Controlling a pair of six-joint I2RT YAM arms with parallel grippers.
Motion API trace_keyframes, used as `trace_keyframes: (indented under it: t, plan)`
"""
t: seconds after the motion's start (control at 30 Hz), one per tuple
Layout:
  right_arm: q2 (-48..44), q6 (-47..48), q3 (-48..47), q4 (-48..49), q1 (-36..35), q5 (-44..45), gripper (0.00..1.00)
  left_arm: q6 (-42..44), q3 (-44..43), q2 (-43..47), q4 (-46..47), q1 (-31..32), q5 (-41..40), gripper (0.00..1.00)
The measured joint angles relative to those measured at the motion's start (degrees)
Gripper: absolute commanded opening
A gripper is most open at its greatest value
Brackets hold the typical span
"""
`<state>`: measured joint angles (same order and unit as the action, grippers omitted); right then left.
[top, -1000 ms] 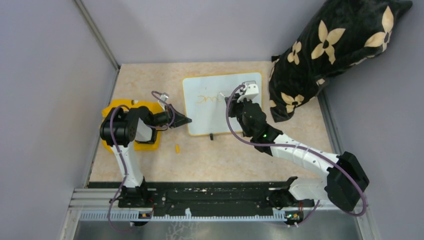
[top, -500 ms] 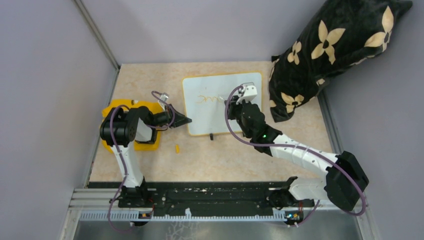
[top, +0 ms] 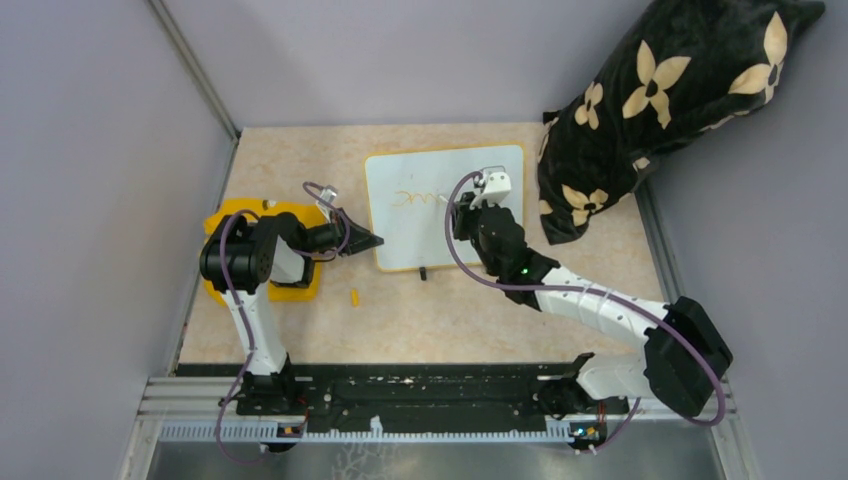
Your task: Write a sentence on the whiteboard
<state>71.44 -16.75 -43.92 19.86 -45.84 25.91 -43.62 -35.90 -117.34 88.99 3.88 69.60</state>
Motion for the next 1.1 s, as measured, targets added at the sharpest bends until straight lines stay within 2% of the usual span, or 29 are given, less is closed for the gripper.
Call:
trace_keyframes:
  t: [1.1]
  plan:
    - [0.1,-1.9,2.3,0.9,0.0,0.4,0.0,-0.1,-0.3,-0.3,0.0,0.0,0.1,0.0]
